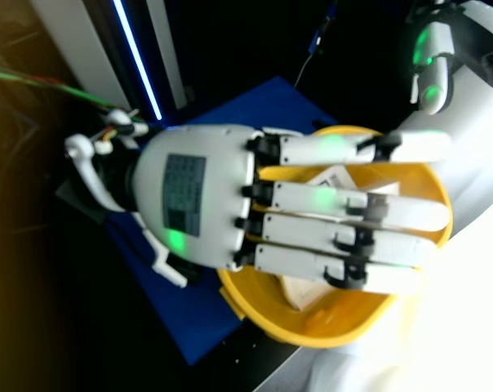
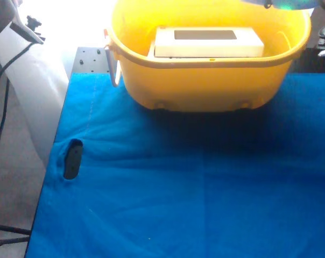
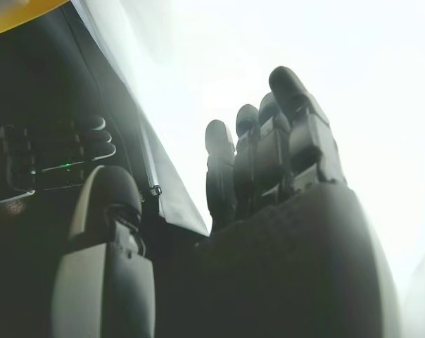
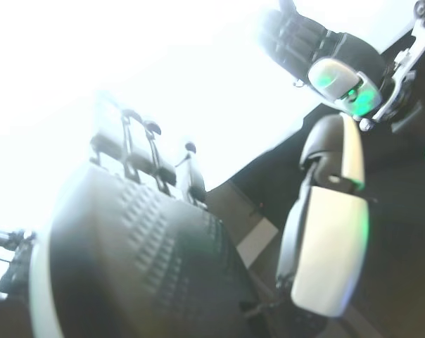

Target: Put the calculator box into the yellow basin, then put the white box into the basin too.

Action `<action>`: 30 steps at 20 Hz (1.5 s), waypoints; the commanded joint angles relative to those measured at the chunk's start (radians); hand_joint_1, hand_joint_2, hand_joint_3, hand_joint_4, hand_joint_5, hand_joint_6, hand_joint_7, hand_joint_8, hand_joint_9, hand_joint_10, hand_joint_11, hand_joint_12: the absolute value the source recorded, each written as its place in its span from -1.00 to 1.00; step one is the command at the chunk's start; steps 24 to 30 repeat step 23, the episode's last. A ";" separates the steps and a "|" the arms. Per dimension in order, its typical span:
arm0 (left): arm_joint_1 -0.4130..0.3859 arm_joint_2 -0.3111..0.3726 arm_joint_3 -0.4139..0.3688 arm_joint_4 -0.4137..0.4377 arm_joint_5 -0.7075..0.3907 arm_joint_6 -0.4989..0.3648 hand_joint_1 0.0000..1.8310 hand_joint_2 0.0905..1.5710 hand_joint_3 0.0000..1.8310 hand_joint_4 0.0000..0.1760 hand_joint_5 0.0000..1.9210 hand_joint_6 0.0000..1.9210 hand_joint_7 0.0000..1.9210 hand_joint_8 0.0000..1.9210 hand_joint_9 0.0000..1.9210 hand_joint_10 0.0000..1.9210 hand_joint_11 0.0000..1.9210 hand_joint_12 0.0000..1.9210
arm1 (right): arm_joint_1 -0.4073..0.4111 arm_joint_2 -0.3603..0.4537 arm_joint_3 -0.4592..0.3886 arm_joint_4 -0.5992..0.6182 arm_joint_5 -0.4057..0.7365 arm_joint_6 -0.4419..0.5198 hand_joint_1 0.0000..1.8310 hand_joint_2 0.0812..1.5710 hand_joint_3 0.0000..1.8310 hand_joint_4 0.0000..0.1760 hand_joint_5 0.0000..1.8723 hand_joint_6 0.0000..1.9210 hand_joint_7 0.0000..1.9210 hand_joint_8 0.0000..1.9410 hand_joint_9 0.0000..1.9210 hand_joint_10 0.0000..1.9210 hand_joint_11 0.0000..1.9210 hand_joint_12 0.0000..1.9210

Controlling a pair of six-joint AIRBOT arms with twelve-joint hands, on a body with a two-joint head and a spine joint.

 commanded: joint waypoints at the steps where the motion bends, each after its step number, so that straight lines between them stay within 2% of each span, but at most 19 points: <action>1: -0.007 0.008 -0.002 -0.009 -0.133 -0.004 -0.34 0.49 -0.99 -0.58 -0.64 -0.99 -0.77 -0.99 -0.83 -0.99 -1.00 -0.25 | 0.019 0.008 -0.008 -0.034 -0.139 0.010 0.05 -0.06 -1.00 0.16 -0.96 -0.99 -1.00 -1.00 -1.00 -1.00 -1.00 -1.00; 3: -0.002 0.017 -0.011 -0.010 -0.139 -0.004 -0.35 0.48 -1.00 -0.58 -0.63 -0.99 -0.73 -0.99 -0.78 -0.97 -1.00 -0.13 | 0.019 0.021 -0.028 -0.034 -0.174 0.020 0.02 -0.02 -1.00 0.24 -0.93 -0.98 -1.00 -1.00 -1.00 -1.00 -1.00 -1.00; 4: 0.004 0.027 -0.026 -0.010 -0.152 -0.004 -0.37 0.49 -1.00 -0.67 -0.62 -0.99 -0.72 -0.99 -0.76 -0.97 -1.00 -0.06 | 0.013 0.036 -0.050 -0.034 -0.202 0.022 0.02 0.02 -0.99 0.06 -0.88 -0.96 -1.00 -1.00 -1.00 -1.00 -1.00 -1.00; 5: 0.011 0.038 -0.041 -0.009 -0.168 -0.004 -0.38 0.49 -1.00 -0.48 -0.60 -0.98 -0.70 -0.99 -0.75 -0.97 -1.00 -0.04 | -0.004 0.054 -0.068 -0.034 -0.237 0.023 0.01 0.05 -0.98 -0.03 -0.85 -0.95 -0.98 -0.99 -1.00 -1.00 -1.00 -1.00; 6: 0.018 0.058 -0.069 -0.002 -0.197 -0.004 -0.36 0.43 -1.00 -0.67 -0.56 -0.97 -0.64 -0.96 -0.72 -0.96 -1.00 -0.05 | -0.033 0.082 -0.095 -0.034 -0.293 0.031 0.01 0.08 -0.99 -0.39 -0.74 -0.95 -0.87 -0.99 -0.96 -0.99 -0.98 -0.96; 7: 0.024 0.078 -0.096 0.009 -0.226 -0.004 -0.38 0.39 -1.00 -0.88 -0.55 -0.97 -0.60 -0.97 -0.70 -0.96 -1.00 -0.07 | -0.057 0.104 -0.117 -0.034 -0.338 0.043 0.00 0.19 -1.00 -0.57 -0.67 -0.98 -0.79 -0.99 -0.88 -0.99 -1.00 -0.63; 8: 0.028 0.091 -0.115 0.018 -0.246 -0.005 -0.39 0.38 -1.00 -1.00 -0.54 -0.97 -0.58 -0.97 -0.68 -0.95 -1.00 -0.02 | -0.077 0.117 -0.132 -0.034 -0.374 0.047 -0.01 0.25 -1.00 -0.97 -0.54 -0.95 -0.63 -0.97 -0.73 -0.95 -1.00 -0.12; 10: 0.042 0.138 -0.179 0.049 -0.316 -0.009 -0.36 0.40 -1.00 -1.00 -0.50 -0.95 -0.57 -0.98 -0.64 -0.93 -1.00 0.03 | -0.132 0.143 -0.173 -0.034 -0.462 0.049 0.05 0.35 -0.99 -1.00 -0.43 -0.95 -0.51 -0.96 -0.56 -0.89 -1.00 0.49; 11: 0.052 0.156 -0.204 0.057 -0.346 -0.009 -0.37 0.37 -1.00 -1.00 -0.46 -0.93 -0.53 -0.97 -0.58 -0.91 -1.00 0.22 | -0.151 0.149 -0.187 -0.034 -0.492 0.049 0.02 0.40 -1.00 -1.00 -0.35 -0.97 -0.41 -0.96 -0.52 -0.78 -1.00 0.68; 12: 0.071 0.186 -0.243 0.066 -0.393 -0.010 -0.35 0.41 -1.00 -1.00 -0.44 -0.90 -0.42 -0.95 -0.47 -0.80 -0.98 0.50 | -0.179 0.161 -0.210 -0.034 -0.535 0.049 -0.06 0.39 -1.00 -0.92 -0.25 -0.98 -0.32 -0.85 -0.65 -0.12 -0.95 0.94; 13: 0.096 0.215 -0.282 0.074 -0.450 -0.015 -0.32 0.45 -1.00 -1.00 -0.44 -0.84 -0.34 -0.92 -0.46 -0.63 -0.92 0.59 | -0.210 0.172 -0.236 -0.034 -0.577 0.049 -0.05 0.40 -1.00 -1.00 -0.23 -0.99 -0.46 0.41 -0.51 0.78 -0.42 0.99; 14: 0.115 0.226 -0.299 0.075 -0.483 -0.021 -0.31 0.46 -1.00 -1.00 -0.44 -0.77 -0.28 -0.91 -0.44 -0.49 -0.84 0.59 | -0.228 0.175 -0.246 -0.034 -0.603 0.049 -0.12 0.42 -1.00 -1.00 -0.26 -0.99 -0.41 0.77 -0.34 0.96 -0.12 1.00; 15: 0.141 0.241 -0.322 0.076 -0.535 -0.032 -0.29 0.46 -1.00 -1.00 -0.46 -0.72 -0.25 -0.90 -0.45 -0.37 -0.81 0.60 | -0.258 0.180 -0.260 -0.029 -0.636 0.049 -0.21 0.40 -1.00 -1.00 -0.22 -0.97 -0.66 0.46 -0.77 0.79 -0.58 1.00; 16: 0.173 0.260 -0.353 0.077 -0.607 -0.041 -0.29 0.49 -1.00 -1.00 -0.55 -0.61 -0.29 -0.86 -0.54 -0.20 -0.84 0.67 | -0.316 0.189 -0.280 0.001 -0.693 0.049 -0.23 0.40 -1.00 -0.91 -0.22 -0.97 -0.70 0.34 -0.88 0.74 -0.72 1.00; 17: 0.189 0.270 -0.368 0.078 -0.640 -0.041 -0.27 0.49 -1.00 -1.00 -0.61 -0.47 -0.34 -0.79 -0.60 -0.12 -0.85 0.68 | -0.351 0.193 -0.291 0.026 -0.729 0.049 -0.23 0.40 -1.00 -0.86 -0.21 -0.97 -0.71 0.32 -0.90 0.74 -0.75 1.00; 19: 0.228 0.296 -0.409 0.079 -0.735 -0.044 -0.32 0.56 -0.99 -1.00 -0.67 -0.46 -0.47 -0.55 -0.65 0.03 -0.84 0.69 | -0.447 0.217 -0.330 0.114 -0.789 0.049 -0.24 0.40 -1.00 -0.85 -0.21 -0.97 -0.71 0.31 -0.91 0.73 -0.75 1.00; 22: 0.319 0.367 -0.474 0.057 -0.928 -0.057 -0.48 0.68 -0.99 -1.00 -0.75 -0.38 -0.54 -0.32 -0.67 0.09 -0.83 0.72 | -0.458 0.221 -0.340 0.134 -0.789 0.048 -0.24 0.40 -1.00 -0.85 -0.21 -0.97 -0.71 0.31 -0.91 0.73 -0.76 1.00; 23: 0.344 0.381 -0.492 0.052 -0.978 -0.056 -0.41 0.68 -1.00 -1.00 -0.76 -0.36 -0.57 -0.30 -0.68 0.09 -0.81 0.73 | -0.458 0.221 -0.344 0.133 -0.789 0.048 -0.24 0.40 -1.00 -0.85 -0.21 -0.97 -0.71 0.31 -0.91 0.73 -0.76 1.00; 30: 0.344 0.381 -0.492 0.052 -0.978 -0.056 -0.41 0.68 -1.00 -1.00 -0.76 -0.36 -0.57 -0.30 -0.68 0.09 -0.81 0.73 | -0.458 0.221 -0.344 0.133 -0.789 0.048 -0.24 0.40 -1.00 -0.85 -0.21 -0.97 -0.71 0.31 -0.91 0.73 -0.76 1.00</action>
